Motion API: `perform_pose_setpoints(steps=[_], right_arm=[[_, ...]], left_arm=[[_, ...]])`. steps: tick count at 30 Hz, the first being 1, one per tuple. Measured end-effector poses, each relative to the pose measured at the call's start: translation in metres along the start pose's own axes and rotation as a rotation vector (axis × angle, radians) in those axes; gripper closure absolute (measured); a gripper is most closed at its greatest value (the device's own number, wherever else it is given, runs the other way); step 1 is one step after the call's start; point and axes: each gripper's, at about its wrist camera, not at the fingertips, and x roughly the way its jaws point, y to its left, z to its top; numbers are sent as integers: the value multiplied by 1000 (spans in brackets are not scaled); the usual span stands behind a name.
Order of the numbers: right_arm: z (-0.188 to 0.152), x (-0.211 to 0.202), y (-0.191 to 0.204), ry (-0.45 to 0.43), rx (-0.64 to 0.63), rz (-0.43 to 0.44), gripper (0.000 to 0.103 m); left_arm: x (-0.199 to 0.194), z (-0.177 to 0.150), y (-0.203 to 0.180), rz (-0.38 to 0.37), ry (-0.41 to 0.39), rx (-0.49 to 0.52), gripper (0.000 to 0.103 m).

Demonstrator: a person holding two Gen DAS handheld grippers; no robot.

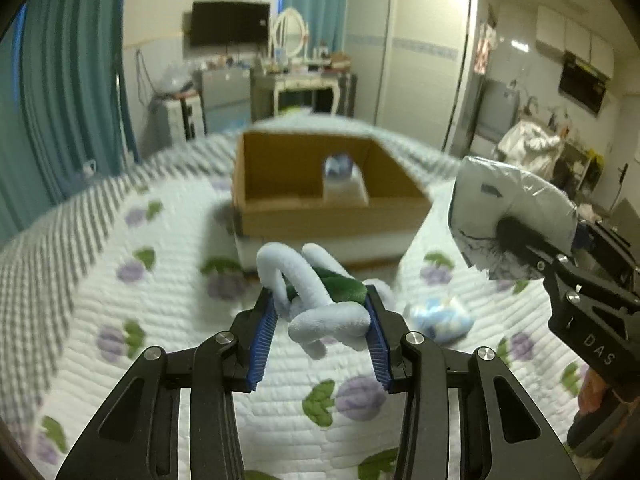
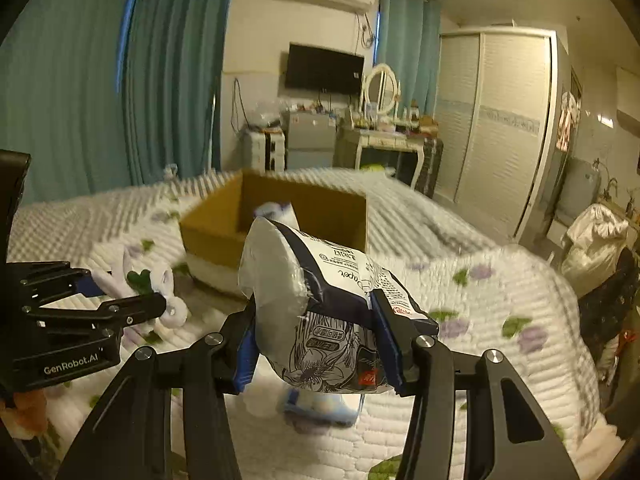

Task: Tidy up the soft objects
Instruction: 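Carry the tissue bag and plush toy into the box and open both tools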

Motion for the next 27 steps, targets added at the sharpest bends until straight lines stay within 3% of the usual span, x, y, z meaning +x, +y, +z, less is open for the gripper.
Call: perform_pose_setpoints(steps=[6, 12, 20, 27], right_arm=[[50, -34, 5, -85, -27, 25, 53], [98, -28, 5, -135, -30, 78, 53], [134, 60, -5, -86, 15, 127, 53], [120, 161, -21, 31, 87, 166, 53]], left_arm=[[-25, 43, 2, 20, -86, 21, 62], [-7, 86, 9, 61, -133, 39, 62], [71, 118, 22, 80, -110, 54, 62], [139, 113, 28, 68, -51, 87, 62]])
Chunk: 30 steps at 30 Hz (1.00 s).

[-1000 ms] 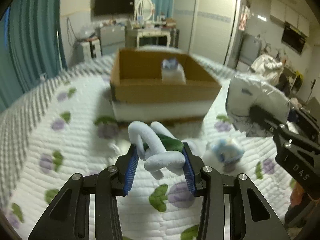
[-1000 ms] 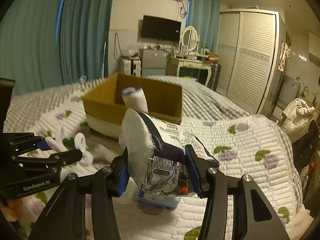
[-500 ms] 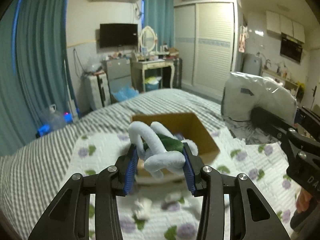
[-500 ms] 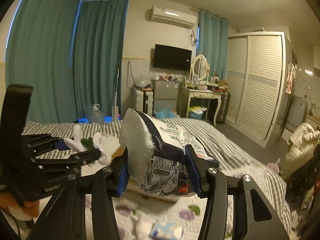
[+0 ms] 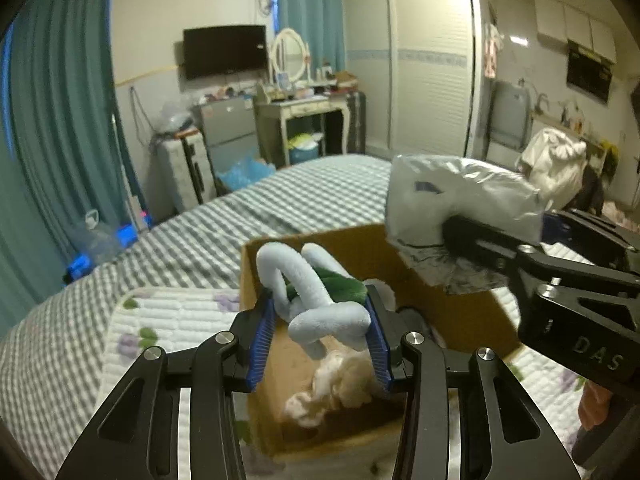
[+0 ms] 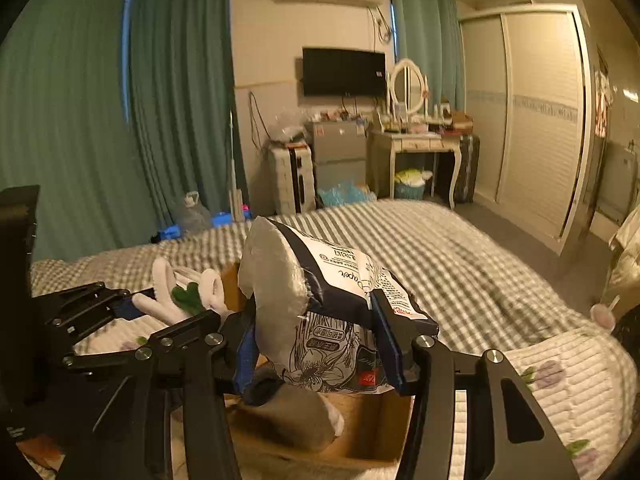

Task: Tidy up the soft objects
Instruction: 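Carry the tissue bag and plush toy into the box and open both tools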

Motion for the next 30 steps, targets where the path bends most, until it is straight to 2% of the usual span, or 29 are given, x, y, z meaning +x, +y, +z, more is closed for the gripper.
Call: perform_pose_setpoints(steps=[5, 7, 8, 9, 10, 13, 19, 23, 26, 30], right_arm=[[-8, 38, -17, 30, 38, 22, 53], [-10, 46, -22, 35, 44, 18, 50], [-11, 48, -23, 38, 54, 22, 46], [-11, 50, -24, 43, 67, 30, 45], [-11, 50, -26, 43, 79, 34, 40], [-4, 42, -24, 10, 64, -2, 23], [19, -11, -19, -41, 51, -55, 19], [39, -73, -13, -89, 34, -90, 14], [51, -123, -2, -124, 10, -113, 7], [58, -179, 17, -147, -21, -143, 0]], left_arm=[[23, -5, 0, 1, 9, 13, 61], [22, -7, -4, 5, -10, 28, 55], [20, -7, -6, 1, -16, 32, 50], [18, -7, -7, -2, -21, 32, 33], [15, -6, -7, -5, -31, 31, 18], [2, -1, -8, -8, -58, 34, 15], [-46, 15, -5, 11, -94, 32, 15], [-108, 28, -3, 26, -164, 39, 15], [-152, 34, -1, 39, -216, 33, 7], [-206, 33, 6, 33, -266, 12, 6]])
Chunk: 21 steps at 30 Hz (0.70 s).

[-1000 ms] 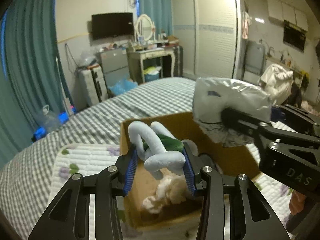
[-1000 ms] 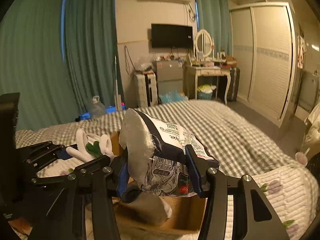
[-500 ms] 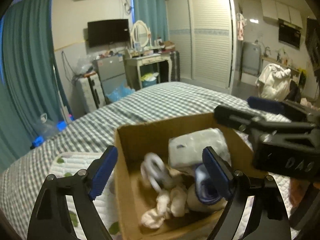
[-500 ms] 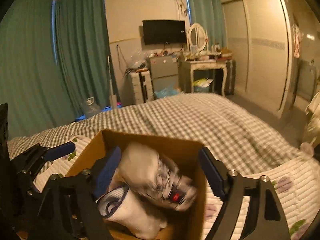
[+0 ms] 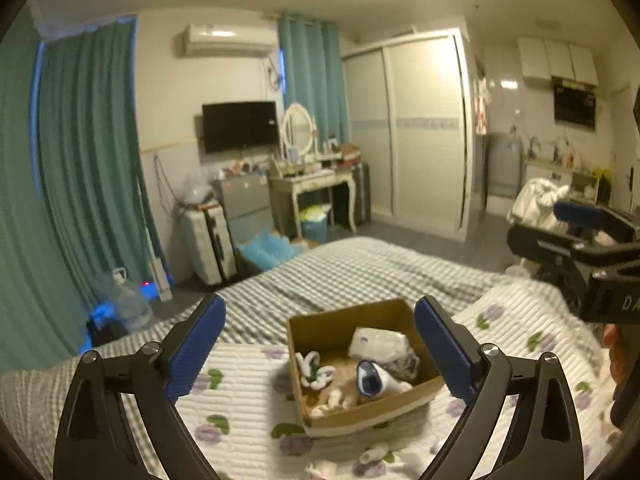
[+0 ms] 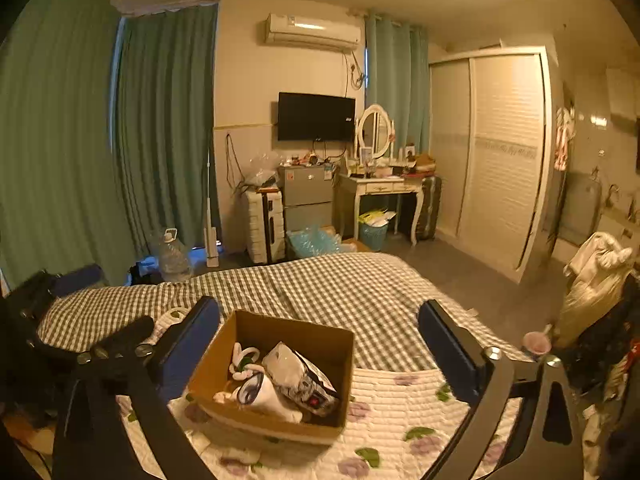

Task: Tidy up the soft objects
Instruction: 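Carry the tissue bag and plush toy into the box and open both tools, then grasp the white cotton wad with the right tool while the left tool grasps the white face mask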

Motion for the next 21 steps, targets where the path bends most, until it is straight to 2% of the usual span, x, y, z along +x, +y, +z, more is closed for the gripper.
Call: perform_pose_setpoints(steps=[5, 10, 15, 21], right_arm=[[-9, -43, 12, 29, -13, 28, 0], [-46, -50, 30, 89, -55, 34, 0], [-104, -23, 45, 177, -85, 45, 0], [-183, 34, 49, 341, -87, 65, 2]], left_arm=[[-31, -7, 10, 26, 10, -3, 6], [-32, -48, 17, 29, 67, -30, 6], [-6, -101, 27, 39, 154, -46, 6], [41, -167, 25, 21, 284, -69, 6]])
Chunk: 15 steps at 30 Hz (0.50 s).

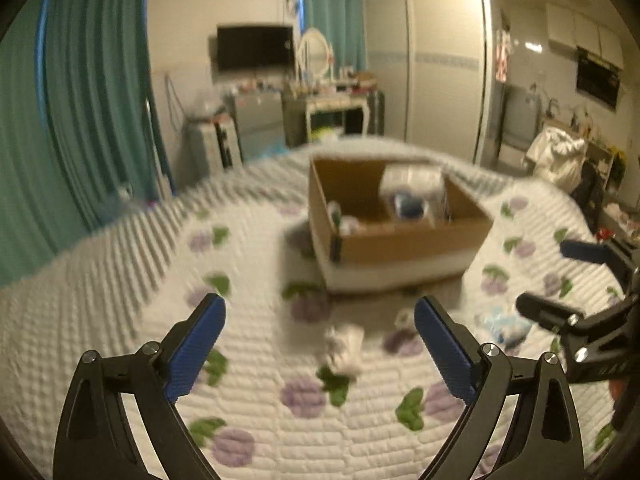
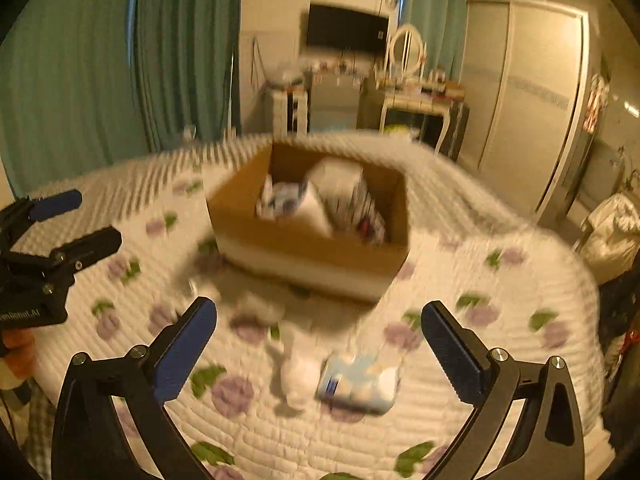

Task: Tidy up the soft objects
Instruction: 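Grasp the white cotton wad with the right tool while the left tool grasps the white face mask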

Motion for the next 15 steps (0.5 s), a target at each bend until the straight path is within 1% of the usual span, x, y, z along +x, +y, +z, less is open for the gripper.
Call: perform_pose_setpoints(steps=[2, 3, 4, 5, 6, 7, 9, 10, 11, 12, 13, 14, 15], right_arm=[[-17, 23, 3, 47, -22, 10, 14], [-25, 33, 5, 71, -37, 13, 16], [-32, 44, 7, 98, -52, 18, 22], [-41, 55, 9, 124, -64, 25, 30], [-48, 65, 10, 148, -70, 33, 34], [-52, 72, 11, 163, -71, 39, 40], [-59, 87, 14, 196, -78, 55, 46], [-61, 93, 16, 208, -86, 53, 51], [-63, 97, 18, 210, -95, 45, 60], [-62, 101, 19, 210, -104, 32, 67], [-61, 104, 19, 208, -106, 22, 71], [-60, 104, 18, 202, -98, 29, 72], [-58, 102, 17, 195, -89, 37, 72]], left_arm=[[20, -11, -1, -21, 39, -15, 7], [29, -16, -1, -25, 56, -17, 7], [37, -21, -2, -28, 73, -17, 7], [43, -27, -3, -31, 86, -17, 7], [50, -33, -3, -34, 101, -17, 7], [55, -37, -4, -36, 115, -19, 7], [64, -42, -5, -42, 138, -21, 8], [69, -45, -6, -42, 148, -20, 8], [71, -47, -6, -42, 153, -17, 8], [74, -48, -7, -40, 157, -15, 8], [76, -50, -7, -41, 161, -13, 8], [79, -51, -7, -43, 163, -12, 8], [82, -51, -8, -46, 165, -11, 11]])
